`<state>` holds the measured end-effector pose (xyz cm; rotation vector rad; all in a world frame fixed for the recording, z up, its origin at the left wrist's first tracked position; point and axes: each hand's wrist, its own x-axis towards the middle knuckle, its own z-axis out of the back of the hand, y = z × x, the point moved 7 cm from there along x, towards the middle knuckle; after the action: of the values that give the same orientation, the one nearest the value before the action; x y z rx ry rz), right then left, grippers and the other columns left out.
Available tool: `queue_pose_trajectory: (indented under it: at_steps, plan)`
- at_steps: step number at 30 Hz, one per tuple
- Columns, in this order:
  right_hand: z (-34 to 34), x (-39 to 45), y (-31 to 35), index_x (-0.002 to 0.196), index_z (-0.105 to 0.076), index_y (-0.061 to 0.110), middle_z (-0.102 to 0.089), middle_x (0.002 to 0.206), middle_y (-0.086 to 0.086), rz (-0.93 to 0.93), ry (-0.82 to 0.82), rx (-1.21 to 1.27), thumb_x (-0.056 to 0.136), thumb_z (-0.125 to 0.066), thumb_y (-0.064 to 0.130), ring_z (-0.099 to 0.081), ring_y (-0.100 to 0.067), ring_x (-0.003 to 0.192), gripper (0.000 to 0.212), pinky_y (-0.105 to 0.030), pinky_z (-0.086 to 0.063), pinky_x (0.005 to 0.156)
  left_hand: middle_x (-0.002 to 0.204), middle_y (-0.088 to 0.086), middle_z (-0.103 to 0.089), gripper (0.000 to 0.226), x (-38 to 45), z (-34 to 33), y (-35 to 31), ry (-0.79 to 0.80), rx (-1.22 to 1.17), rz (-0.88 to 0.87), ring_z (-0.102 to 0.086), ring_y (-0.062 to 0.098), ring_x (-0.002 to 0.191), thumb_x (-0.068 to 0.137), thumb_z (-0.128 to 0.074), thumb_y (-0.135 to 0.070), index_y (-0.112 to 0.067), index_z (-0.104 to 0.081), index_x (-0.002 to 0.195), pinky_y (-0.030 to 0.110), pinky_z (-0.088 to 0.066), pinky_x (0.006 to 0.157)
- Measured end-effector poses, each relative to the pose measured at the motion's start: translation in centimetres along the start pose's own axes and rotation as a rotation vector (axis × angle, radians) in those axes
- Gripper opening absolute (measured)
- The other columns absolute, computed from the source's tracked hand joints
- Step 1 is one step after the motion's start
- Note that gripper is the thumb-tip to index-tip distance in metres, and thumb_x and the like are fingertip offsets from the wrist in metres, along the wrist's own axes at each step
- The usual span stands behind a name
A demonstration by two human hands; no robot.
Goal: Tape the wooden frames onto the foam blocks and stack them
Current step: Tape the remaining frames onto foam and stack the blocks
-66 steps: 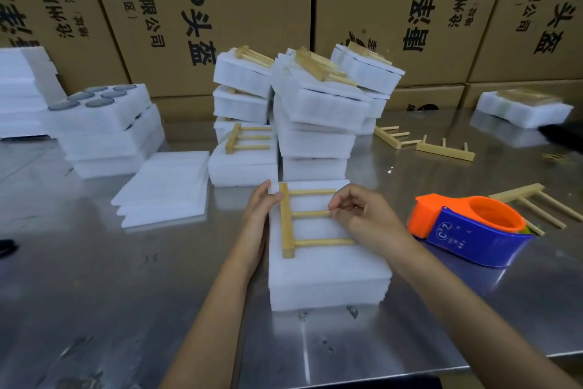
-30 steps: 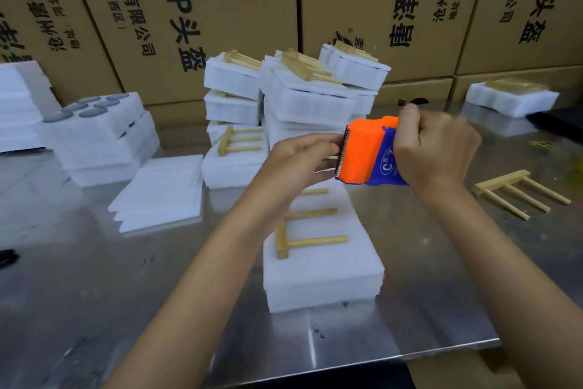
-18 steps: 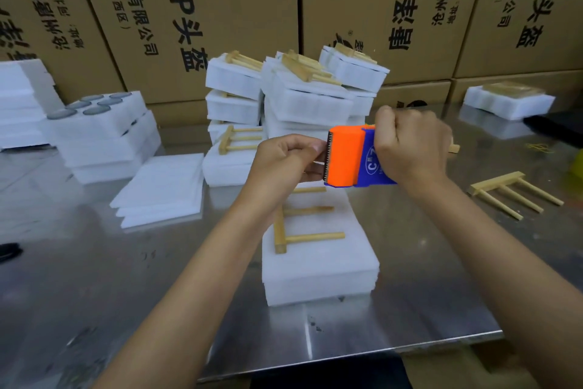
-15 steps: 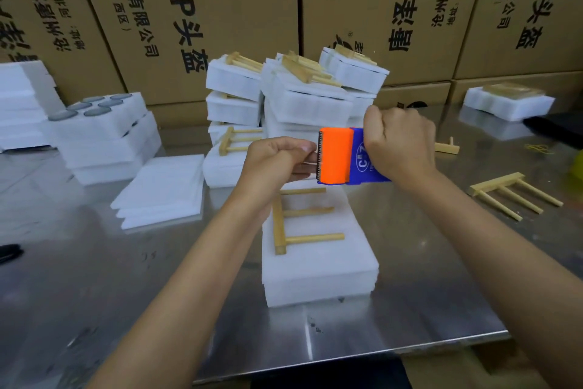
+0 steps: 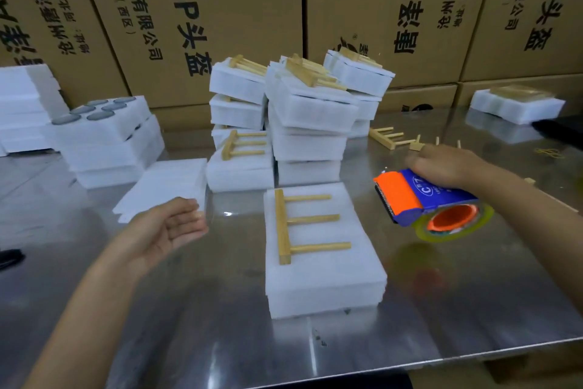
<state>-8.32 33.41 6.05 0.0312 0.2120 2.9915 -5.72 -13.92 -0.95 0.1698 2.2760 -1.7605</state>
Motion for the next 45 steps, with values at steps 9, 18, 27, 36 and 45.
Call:
queue_pose_trajectory:
  at_steps: [9,18,27,36,45]
  plan:
    - [-1.8,0.1,-1.5,0.081,-0.046,0.030,-0.050,0.089,0.003,-0.027,0.032,-0.027,0.099,-0.032,0.053,-0.049,-0.014,0.079,0.032,-0.031,-0.031,0.062,0.066,0.005,-0.056,0.037,-0.8,-2.7,2.8,-0.004,0.329,-0.010,-0.056,0.010,0.055,0.068,-0.088,-0.016,0.001,-0.069,0.094,0.021,-0.058,0.060]
    - [-2.5,-0.1,-0.7,0.075,-0.048,0.024,-0.053,0.075,0.005,0.006,0.004,-0.090,0.099,-0.030,0.052,-0.050,-0.009,0.072,0.041,-0.028,-0.029,0.057,0.084,-0.002,-0.064,0.028,-1.8,-6.7,5.2,-0.137,0.745,-0.273,-0.064,0.020,0.078,0.075,-0.083,-0.019,-0.021,-0.060,0.091,0.036,-0.052,0.077]
    - [-2.9,0.1,-0.5,0.080,-0.051,0.024,-0.059,0.079,0.003,0.013,0.024,-0.083,0.099,-0.033,0.055,-0.056,-0.013,0.075,0.041,-0.028,-0.033,0.058,0.167,0.009,0.005,0.077,-2.6,-6.6,6.4,-0.160,1.358,-0.272,0.016,0.024,0.152,0.096,-0.036,-0.062,-0.021,-0.017,0.158,0.048,-0.003,0.121]
    - [-2.7,0.2,-1.2,0.081,-0.057,0.022,-0.062,0.079,0.000,-0.021,0.047,0.035,0.097,-0.032,0.060,-0.058,-0.015,0.075,0.048,-0.030,-0.031,0.058,0.152,0.002,-0.044,0.051,-3.2,-21.1,0.1,0.144,1.120,-0.774,-0.034,0.017,0.142,0.099,-0.052,-0.034,-0.020,-0.044,0.147,0.022,-0.022,0.110]
    - [-3.2,1.5,-2.8,0.095,-0.061,0.022,-0.059,0.088,0.005,-0.031,0.132,0.240,0.093,-0.040,0.061,-0.057,-0.014,0.081,0.045,-0.030,-0.036,0.064,0.167,-0.011,-0.004,0.052,0.2,-26.7,6.9,0.471,1.646,-0.565,0.004,0.010,0.153,0.106,-0.013,-0.050,-0.036,-0.033,0.151,0.040,0.006,0.123]
